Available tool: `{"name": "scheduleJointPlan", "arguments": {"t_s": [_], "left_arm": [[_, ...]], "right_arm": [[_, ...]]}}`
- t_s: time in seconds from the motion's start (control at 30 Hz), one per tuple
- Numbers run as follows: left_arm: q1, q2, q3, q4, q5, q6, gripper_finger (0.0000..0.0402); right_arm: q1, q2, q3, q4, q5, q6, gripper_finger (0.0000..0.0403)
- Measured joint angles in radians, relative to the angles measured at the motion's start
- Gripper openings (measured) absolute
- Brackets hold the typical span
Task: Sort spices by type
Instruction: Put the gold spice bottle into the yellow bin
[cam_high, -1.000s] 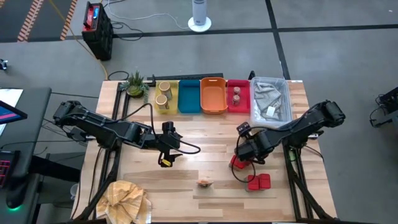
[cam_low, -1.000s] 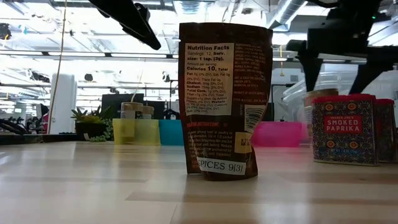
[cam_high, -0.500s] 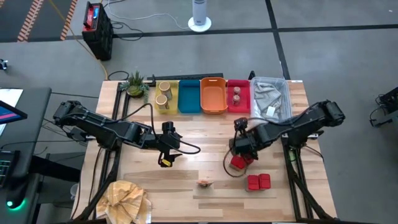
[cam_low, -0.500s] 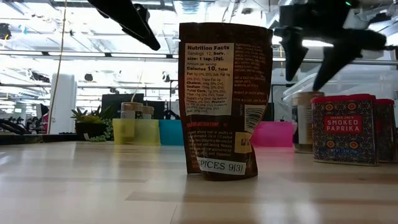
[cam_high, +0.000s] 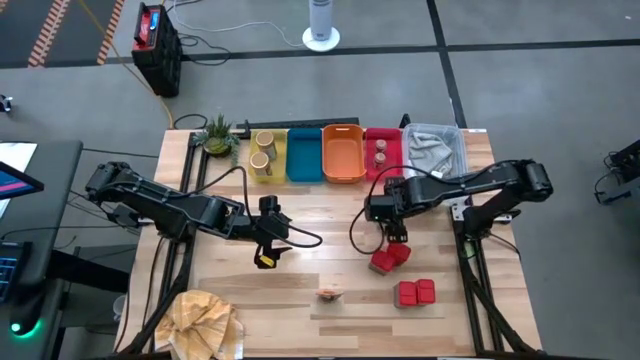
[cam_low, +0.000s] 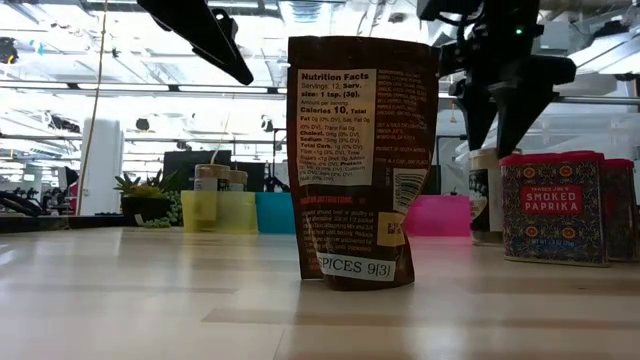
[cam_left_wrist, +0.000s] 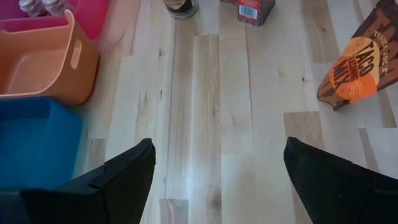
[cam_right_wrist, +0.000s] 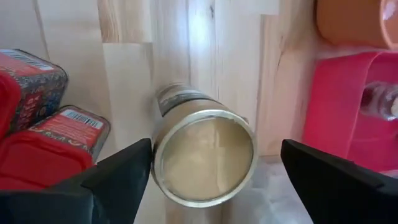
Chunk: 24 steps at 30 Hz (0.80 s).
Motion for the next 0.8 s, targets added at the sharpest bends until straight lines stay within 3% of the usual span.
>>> {"name": "scheduleJointPlan", "arguments": {"t_s": [0.5, 0.8], "left_arm": [[0.000, 0.000, 0.000, -0.008, 0.001, -0.011, 0.0338], [-0.001, -0.002, 0.000, -0.094, -0.006, 0.004, 0.0338]], "right_arm": [[-0.066, 0.010, -0.052, 0.017, -0.057, 0.015, 0.0393], [-0.070, 0.010, -0.089, 0.154, -0.106, 0.007, 0.0307]]}}
